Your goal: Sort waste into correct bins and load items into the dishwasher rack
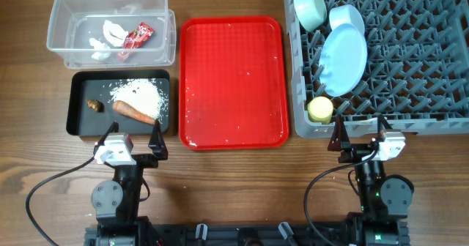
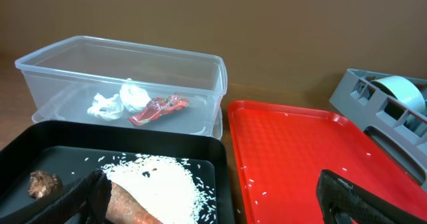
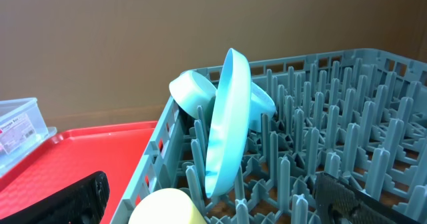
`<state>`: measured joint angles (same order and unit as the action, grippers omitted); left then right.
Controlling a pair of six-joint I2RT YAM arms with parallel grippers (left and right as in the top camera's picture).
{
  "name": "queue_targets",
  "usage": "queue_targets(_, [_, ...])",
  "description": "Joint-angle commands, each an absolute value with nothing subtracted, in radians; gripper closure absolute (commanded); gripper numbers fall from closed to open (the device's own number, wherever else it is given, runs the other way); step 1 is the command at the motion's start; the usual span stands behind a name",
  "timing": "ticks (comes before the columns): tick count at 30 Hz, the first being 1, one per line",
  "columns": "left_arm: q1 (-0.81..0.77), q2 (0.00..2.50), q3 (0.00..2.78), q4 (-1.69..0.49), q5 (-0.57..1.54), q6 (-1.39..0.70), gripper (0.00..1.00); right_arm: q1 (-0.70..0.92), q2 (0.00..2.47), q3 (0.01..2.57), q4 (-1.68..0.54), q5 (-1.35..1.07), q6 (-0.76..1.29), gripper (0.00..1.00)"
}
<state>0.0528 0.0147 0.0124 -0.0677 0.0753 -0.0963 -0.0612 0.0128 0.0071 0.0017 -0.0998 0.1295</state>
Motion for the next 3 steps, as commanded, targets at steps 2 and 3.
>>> queue_targets(2, [0.047,0.007,0.006,-0.072,0.066,-0.113,0.0,-0.055,0.005,0.005,0.006,-0.089,0.134,0.0])
queue_targets(3, [0.047,0.007,0.006,-0.072,0.066,-0.113,0.0,-0.055,0.005,0.005,0.007,-0.089,0.134,0.0])
